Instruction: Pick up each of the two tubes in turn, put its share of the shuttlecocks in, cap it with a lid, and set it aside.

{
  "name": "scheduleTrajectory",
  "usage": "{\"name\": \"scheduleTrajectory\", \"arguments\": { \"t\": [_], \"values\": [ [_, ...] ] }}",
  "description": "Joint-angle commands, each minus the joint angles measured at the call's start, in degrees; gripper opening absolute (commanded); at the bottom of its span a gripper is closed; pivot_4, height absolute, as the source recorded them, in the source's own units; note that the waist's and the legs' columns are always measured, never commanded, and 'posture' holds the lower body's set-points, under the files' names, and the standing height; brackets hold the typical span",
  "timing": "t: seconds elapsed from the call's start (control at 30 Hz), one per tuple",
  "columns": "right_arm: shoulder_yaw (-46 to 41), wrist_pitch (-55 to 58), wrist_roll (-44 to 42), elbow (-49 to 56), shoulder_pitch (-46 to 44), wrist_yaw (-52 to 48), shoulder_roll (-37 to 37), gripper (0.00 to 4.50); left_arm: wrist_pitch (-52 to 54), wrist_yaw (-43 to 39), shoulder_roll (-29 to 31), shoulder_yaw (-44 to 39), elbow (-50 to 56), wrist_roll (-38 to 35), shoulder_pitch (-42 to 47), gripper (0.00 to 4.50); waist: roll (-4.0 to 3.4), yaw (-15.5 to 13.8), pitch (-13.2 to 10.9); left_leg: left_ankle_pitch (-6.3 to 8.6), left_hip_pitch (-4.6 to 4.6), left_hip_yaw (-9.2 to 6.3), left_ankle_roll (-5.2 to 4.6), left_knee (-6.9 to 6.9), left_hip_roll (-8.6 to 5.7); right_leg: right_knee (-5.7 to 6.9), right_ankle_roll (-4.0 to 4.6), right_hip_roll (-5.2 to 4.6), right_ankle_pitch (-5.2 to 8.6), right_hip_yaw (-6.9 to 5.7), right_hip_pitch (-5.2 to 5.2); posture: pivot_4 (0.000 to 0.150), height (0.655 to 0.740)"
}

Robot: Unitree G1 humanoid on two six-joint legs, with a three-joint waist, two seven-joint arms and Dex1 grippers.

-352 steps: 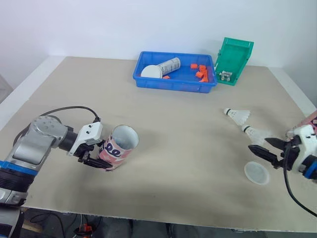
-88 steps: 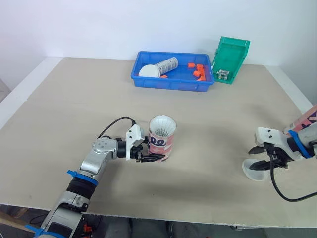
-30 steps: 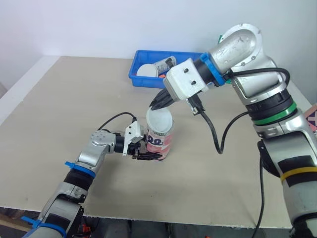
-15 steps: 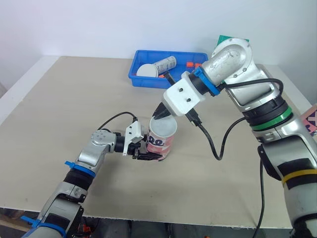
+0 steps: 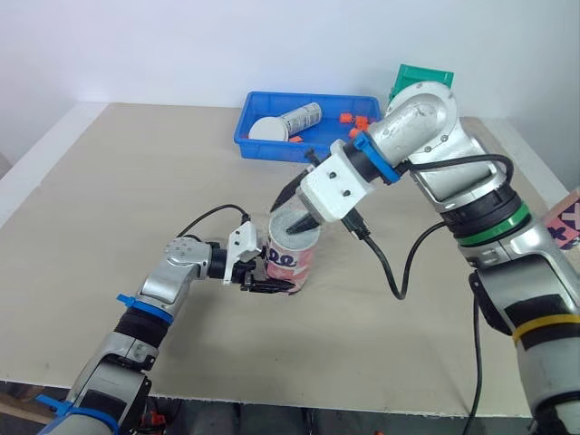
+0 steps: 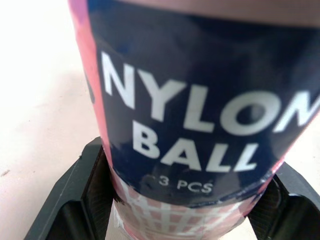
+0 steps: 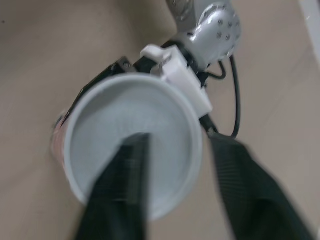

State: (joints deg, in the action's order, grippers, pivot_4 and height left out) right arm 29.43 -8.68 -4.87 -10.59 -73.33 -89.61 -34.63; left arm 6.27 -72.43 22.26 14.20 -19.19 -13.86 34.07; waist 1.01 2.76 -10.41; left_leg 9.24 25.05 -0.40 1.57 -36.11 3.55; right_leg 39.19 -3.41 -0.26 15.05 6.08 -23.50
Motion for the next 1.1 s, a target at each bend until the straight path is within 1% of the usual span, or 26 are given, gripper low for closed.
{"name": "scheduleTrajectory", "arguments": {
  "t": [0.03,0.1,0.2,0.3,0.33,0.37,0.4,0.5,0.53,0.57,0.6,0.67,0.8,0.93,1.1],
  "values": [
    [1.3,-1.9,4.0,-0.2,1.8,0.1,1.0,3.05,1.1,0.4,1.7,0.2,-1.7,2.0,-0.9,3.21,0.07,0.0,0.1,0.0,-0.04,0.0,0.0,0.0,0.02,0.0,0.01,0.02,0.0,-0.01,0.03,0.15,0.7038],
    [0.1,-1.7,4.4,-1.8,0.9,0.7,1.8,3.05,1.1,0.4,1.8,0.2,-1.8,2.0,-0.8,3.21,0.08,0.1,0.1,0.0,-0.08,0.01,0.0,0.0,0.03,0.0,0.11,0.02,0.01,-0.01,0.05,0.15,0.7038],
    [-5.1,5.8,-2.0,-3.5,-2.7,-0.3,3.7,3.05,1.1,0.3,1.9,0.1,-1.8,2.0,-0.7,3.21,0.08,0.2,0.1,-0.01,-0.2,0.06,0.01,0.0,0.09,0.02,0.38,0.03,-0.03,-0.01,0.07,0.15,0.7038],
    [-7.9,9.0,-5.2,-4.7,-4.6,-2.1,3.4,3.05,1.0,0.3,2.0,0.1,-2.0,2.0,-0.6,3.21,0.07,0.2,0.0,-0.04,-0.17,0.05,-0.01,-0.01,0.12,0.03,0.41,0.08,-0.09,-0.01,0.02,0.15,0.7038],
    [-8.3,9.7,-5.6,-4.9,-4.9,-2.6,3.1,2.84,0.9,0.2,2.0,0.1,-2.2,2.0,-0.6,3.21,0.07,0.2,0.0,-0.04,-0.16,0.06,-0.02,-0.01,0.12,0.03,0.42,0.07,-0.07,-0.01,0.01,0.15,0.7038],
    [-8.5,10.2,-5.8,-5.0,-5.1,-2.8,2.9,2.53,0.8,0.1,2.0,0.1,-2.3,2.1,-0.5,3.21,0.07,0.2,0.0,-0.04,-0.14,0.05,-0.01,0.0,0.12,0.03,0.41,0.07,-0.06,-0.02,0.01,0.15,0.7038],
    [-6.6,9.8,-7.4,-3.5,-4.5,-2.9,1.0,2.27,0.7,0.1,1.9,0.2,-2.5,2.1,-0.3,3.21,0.07,0.2,0.0,-0.04,-0.13,0.06,-0.01,0.0,0.12,0.03,0.4,0.07,-0.03,-0.02,0.01,0.15,0.7038],
    [-3.7,9.3,-8.9,-1.2,-2.9,-2.9,-1.3,1.05,0.6,0.1,1.6,0.3,-3.0,2.2,0.3,3.21,0.07,0.1,0.0,-0.02,-0.09,0.04,0.01,0.01,0.11,0.03,0.38,0.06,0.06,-0.03,-0.01,0.15,0.7038],
    [-3.5,9.3,-8.9,-1.2,-2.7,-2.9,-1.3,0.5,0.6,0.0,1.5,0.4,-3.2,2.2,0.5,3.21,0.07,0.1,0.0,-0.01,-0.08,0.07,0.01,0.02,0.11,0.03,0.39,0.06,0.06,0.01,-0.04,0.15,0.7038],
    [-3.3,9.3,-8.9,-1.1,-2.6,-2.9,-1.2,0.25,0.5,0.0,1.4,0.4,-3.3,2.2,0.6,3.21,0.07,0.1,0.0,-0.01,-0.08,0.07,0.01,0.02,0.11,0.03,0.39,0.06,0.06,0.02,-0.04,0.15,0.7038],
    [-3.1,9.1,-8.7,-1.1,-2.4,-2.9,-1.1,0.11,0.5,0.0,1.4,0.3,-3.4,2.2,0.7,3.21,0.06,0.1,0.0,-0.02,-0.09,0.07,0.01,0.04,0.12,0.03,0.4,0.08,0.04,0.02,-0.05,0.15,0.7038],
    [-2.7,8.6,-7.4,-1.3,-2.0,-2.9,-0.5,0.11,0.3,-0.2,1.5,0.3,-3.6,2.2,0.8,3.21,0.06,0.1,0.0,-0.02,-0.08,0.05,0.0,0.04,0.12,0.03,0.41,0.09,0.0,0.0,-0.06,0.15,0.7038],
    [0.3,5.3,-0.7,-2.6,-0.5,-1.2,1.8,0.11,0.3,-0.3,1.9,0.2,-3.5,2.2,0.7,3.21,0.07,0.1,0.0,-0.03,-0.09,0.07,0.0,-0.03,0.12,0.03,0.38,0.08,-0.04,0.02,-0.05,0.15,0.7038],
    [4.1,-0.3,6.0,-3.4,1.7,-2.1,1.9,0.11,0.4,-0.3,2.1,0.2,-3.3,2.1,0.6,3.21,0.07,0.0,0.1,-0.04,-0.04,0.08,0.01,-0.02,0.11,0.03,0.36,0.08,-0.04,0.03,-0.06,0.15,0.7038],
    [6.7,-6.5,12.1,-6.4,3.2,-1.1,2.3,0.11,0.5,-0.2,2.2,0.1,-3.0,2.1,0.6,3.21,0.17,0.1,0.2,-0.03,-0.37,0.08,0.02,0.01,0.12,0.03,0.4,0.09,-0.03,0.01,0.17,0.15,0.7038]
  ]
}}
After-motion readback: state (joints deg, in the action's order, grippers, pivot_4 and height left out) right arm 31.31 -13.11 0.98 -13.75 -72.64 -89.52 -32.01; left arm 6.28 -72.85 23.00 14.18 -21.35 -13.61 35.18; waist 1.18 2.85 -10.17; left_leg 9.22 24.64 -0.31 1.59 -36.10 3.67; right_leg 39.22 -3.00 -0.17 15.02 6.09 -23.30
